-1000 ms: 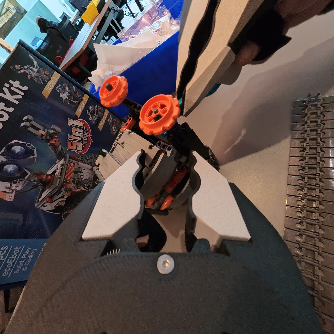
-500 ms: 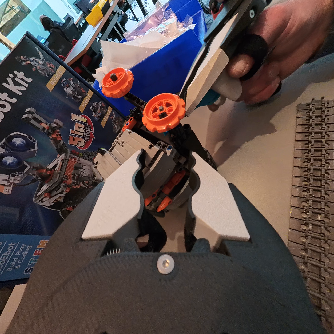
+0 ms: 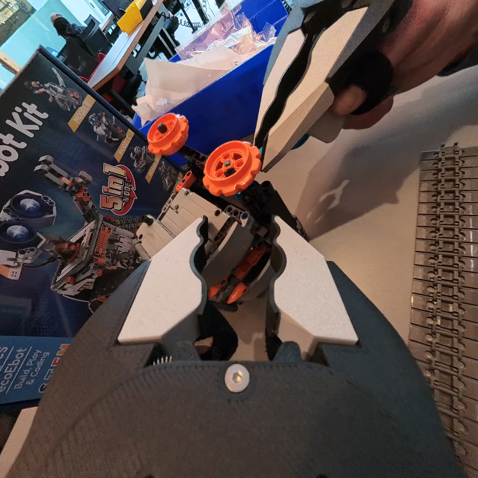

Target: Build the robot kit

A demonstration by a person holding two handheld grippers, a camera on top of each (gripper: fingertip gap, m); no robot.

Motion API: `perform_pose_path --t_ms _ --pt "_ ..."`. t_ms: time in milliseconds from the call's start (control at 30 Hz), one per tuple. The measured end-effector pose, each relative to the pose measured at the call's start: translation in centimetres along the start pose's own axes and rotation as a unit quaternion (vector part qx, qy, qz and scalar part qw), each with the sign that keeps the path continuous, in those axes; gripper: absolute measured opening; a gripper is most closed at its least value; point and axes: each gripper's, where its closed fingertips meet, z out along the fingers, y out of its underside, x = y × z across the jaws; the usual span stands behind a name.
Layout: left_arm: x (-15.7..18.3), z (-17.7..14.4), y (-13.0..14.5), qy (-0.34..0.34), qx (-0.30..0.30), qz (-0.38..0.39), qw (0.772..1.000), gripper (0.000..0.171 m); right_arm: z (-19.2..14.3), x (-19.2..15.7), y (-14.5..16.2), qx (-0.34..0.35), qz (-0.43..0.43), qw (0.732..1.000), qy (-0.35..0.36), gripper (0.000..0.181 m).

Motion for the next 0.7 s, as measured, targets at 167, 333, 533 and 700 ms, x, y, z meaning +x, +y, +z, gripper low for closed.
perform_pose_path --t_ms 167,333,533,700 --pt "0.5 -0.6 -1.9 -0.004 0.010 0.030 0.999 0.040 -0.1 -0.4 0.0 -0.011 -0.018 1.000 0.003 0.006" --pt "0.8 -0.7 -1.7 0.002 0.022 0.027 0.999 0.029 -0.1 -0.5 0.2 -0.015 -0.027 1.000 0.007 0.006" --pt "1.7 -0.6 -1.7 0.032 0.036 0.014 0.999 0.014 -0.2 -0.5 0.3 -0.028 -0.062 0.997 0.022 0.005" --pt "1.3 -0.7 -1.5 0.033 0.038 -0.001 0.999 0.013 -1.0 0.4 0.3 -0.068 -0.154 0.981 0.091 0.005"
